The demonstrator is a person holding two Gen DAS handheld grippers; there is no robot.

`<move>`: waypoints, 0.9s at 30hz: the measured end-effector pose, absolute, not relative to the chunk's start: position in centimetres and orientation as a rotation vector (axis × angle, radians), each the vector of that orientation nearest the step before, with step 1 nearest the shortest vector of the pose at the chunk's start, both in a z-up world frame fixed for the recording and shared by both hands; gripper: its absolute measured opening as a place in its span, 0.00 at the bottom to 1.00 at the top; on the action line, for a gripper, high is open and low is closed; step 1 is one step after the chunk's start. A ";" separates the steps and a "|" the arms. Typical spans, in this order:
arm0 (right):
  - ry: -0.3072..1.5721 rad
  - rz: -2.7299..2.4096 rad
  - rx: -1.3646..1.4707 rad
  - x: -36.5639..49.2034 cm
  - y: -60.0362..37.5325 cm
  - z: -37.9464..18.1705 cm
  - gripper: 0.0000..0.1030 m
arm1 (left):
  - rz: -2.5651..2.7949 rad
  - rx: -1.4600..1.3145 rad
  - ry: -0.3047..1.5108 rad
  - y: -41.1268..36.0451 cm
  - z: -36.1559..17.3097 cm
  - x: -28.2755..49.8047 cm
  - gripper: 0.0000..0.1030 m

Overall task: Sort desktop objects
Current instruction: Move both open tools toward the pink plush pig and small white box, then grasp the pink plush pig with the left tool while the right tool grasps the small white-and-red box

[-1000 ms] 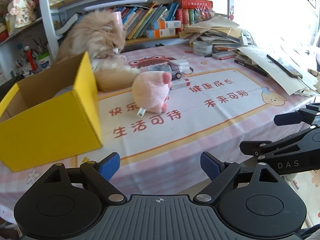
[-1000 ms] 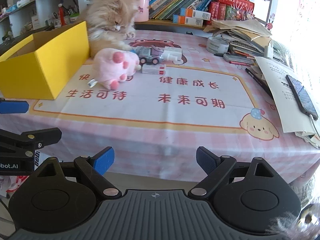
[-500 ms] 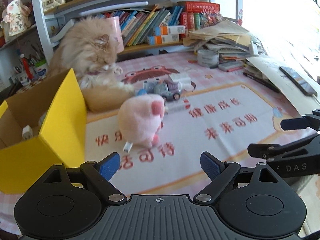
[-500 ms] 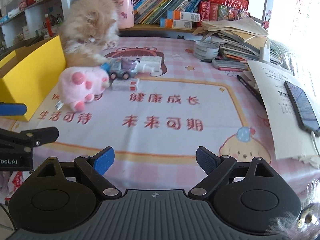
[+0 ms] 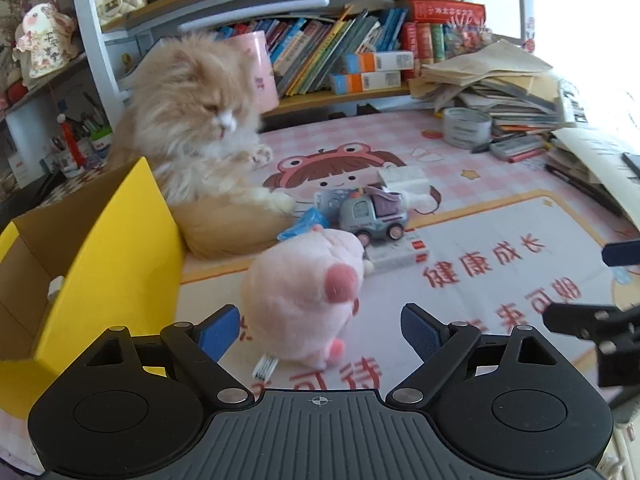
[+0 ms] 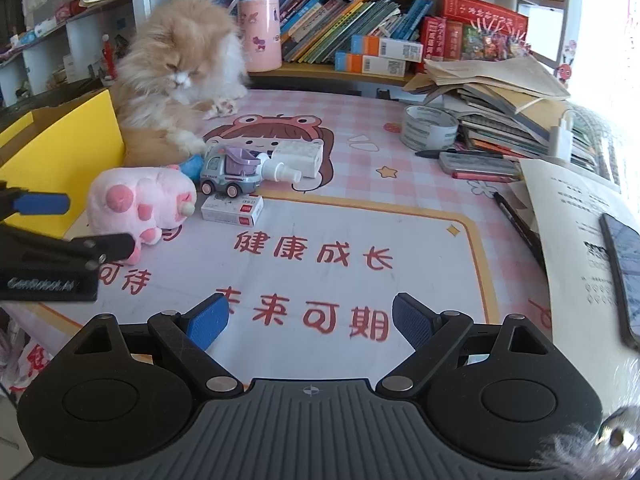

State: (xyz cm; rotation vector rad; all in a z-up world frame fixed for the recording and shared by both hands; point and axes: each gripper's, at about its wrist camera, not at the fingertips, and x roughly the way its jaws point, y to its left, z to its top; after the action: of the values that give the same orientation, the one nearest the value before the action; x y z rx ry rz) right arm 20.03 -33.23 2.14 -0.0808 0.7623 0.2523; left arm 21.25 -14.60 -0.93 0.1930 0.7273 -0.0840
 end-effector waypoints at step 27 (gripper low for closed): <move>0.787 0.324 -0.018 24.5 -32.6 1.1 0.86 | -0.065 0.069 0.784 -13.5 -2.6 26.1 0.71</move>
State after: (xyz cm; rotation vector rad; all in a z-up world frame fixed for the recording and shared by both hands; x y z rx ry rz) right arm 24.48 -32.63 1.14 -0.0179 0.7867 0.3243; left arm 26.11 -13.54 -2.59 0.0693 0.7836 -0.0651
